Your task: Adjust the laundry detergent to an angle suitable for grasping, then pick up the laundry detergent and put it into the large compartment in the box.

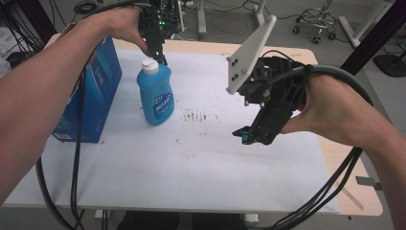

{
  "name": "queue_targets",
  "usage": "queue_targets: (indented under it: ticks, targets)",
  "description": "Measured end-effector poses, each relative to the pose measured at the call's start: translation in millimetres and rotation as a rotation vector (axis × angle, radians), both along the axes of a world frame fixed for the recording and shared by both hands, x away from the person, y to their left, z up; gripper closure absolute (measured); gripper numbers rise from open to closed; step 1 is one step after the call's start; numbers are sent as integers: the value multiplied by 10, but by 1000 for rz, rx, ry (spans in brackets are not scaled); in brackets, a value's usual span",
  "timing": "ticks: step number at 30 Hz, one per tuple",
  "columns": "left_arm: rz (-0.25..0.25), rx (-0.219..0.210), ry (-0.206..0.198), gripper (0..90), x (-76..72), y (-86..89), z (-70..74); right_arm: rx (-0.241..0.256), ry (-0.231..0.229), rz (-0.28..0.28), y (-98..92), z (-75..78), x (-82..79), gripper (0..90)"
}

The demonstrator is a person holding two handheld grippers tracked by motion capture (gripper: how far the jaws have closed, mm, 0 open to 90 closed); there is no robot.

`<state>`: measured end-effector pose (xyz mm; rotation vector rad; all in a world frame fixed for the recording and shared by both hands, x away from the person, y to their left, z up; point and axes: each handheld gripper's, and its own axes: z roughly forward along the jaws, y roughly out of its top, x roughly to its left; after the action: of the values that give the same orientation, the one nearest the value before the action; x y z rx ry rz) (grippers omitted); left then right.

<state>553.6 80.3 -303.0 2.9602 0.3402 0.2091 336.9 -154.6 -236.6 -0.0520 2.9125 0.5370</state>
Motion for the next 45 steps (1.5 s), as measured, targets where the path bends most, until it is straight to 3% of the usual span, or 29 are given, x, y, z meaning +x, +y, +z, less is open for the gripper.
queue_targets:
  ticks: [5,8,13,18,23,29,34,38,40,45]
  targets:
    - [3,2,3,163,12,-10,6,-2,0,7,-13,0,-1,120]
    - [35,-11,-3,163,36,-3,16,-11,-2,7,-14,-1,-1,120]
    - [32,6,-9,163,-15,-9,59,-6,-5,-1,-38,11,3,120]
    - [33,-20,-21,163,-63,-2,136,-5,-9,4,-25,12,-11,120]
    - [28,-7,-20,163,-76,26,143,-5,-11,12,-7,-8,-30,120]
    - [48,-50,-35,163,-98,90,231,-7,-7,10,-10,-6,-33,120]
    - [58,-46,-25,164,-121,124,270,-6,-9,5,-14,-6,-16,120]
    - [92,-49,-48,164,-170,179,369,-11,-4,12,8,-14,-17,120]
    - [136,-77,-57,163,-225,223,486,-16,-2,12,34,-26,-16,120]
    - [207,-93,-42,164,-311,286,617,-23,-1,14,34,-31,-30,120]
